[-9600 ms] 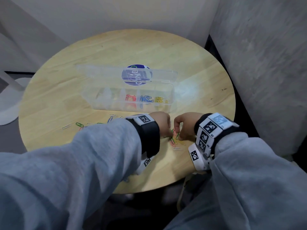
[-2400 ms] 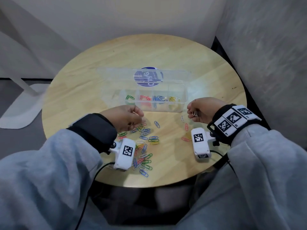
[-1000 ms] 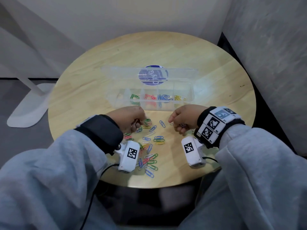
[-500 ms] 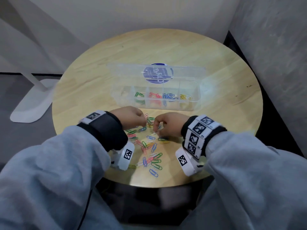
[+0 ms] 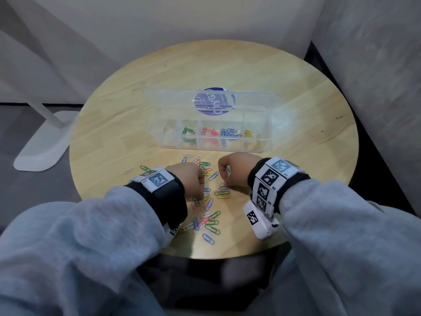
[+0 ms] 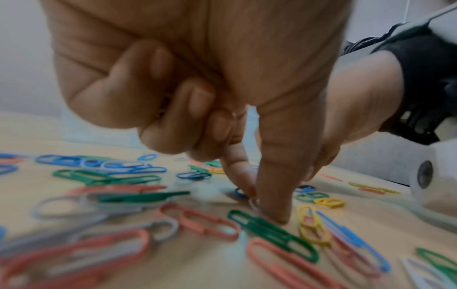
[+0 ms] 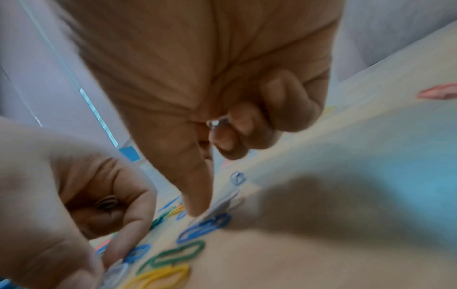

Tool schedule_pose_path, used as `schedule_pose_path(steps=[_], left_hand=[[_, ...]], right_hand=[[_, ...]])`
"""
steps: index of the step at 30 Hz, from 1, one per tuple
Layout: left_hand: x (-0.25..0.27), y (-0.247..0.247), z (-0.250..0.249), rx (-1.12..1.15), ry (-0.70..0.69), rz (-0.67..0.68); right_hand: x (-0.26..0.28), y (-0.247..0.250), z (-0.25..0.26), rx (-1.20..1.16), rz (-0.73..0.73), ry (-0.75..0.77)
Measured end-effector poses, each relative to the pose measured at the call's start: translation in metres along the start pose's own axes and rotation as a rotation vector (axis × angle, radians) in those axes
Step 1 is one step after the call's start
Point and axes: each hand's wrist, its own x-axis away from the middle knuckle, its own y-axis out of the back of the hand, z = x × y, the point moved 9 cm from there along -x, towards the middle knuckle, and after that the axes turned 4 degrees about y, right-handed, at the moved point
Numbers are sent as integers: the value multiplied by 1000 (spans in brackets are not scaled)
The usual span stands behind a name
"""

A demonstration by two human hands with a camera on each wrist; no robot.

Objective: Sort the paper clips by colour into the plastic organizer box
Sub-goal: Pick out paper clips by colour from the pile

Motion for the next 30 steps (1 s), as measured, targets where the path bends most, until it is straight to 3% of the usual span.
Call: schedule_pose_path(steps=[9,12,17,20,24,30], left_hand=[[0,-1,1,21,0,9],[1,-1,9,125,5,10],[6,12,21,565,-57,108],[14,30,35,885,-40,63],[26,65,68,1217,-11,-39],[21,105,112,1546,-4,-169]], right_hand=[[-4,-10,-11,162,118,-110],[2,-6,-19,22,98,-149],[12,11,-29,-274,40,-167],[17,11,-31,-463,26,-167],[26,9,-27,-897,-13,-186],[26,27,-10,-1303,-143,-186]])
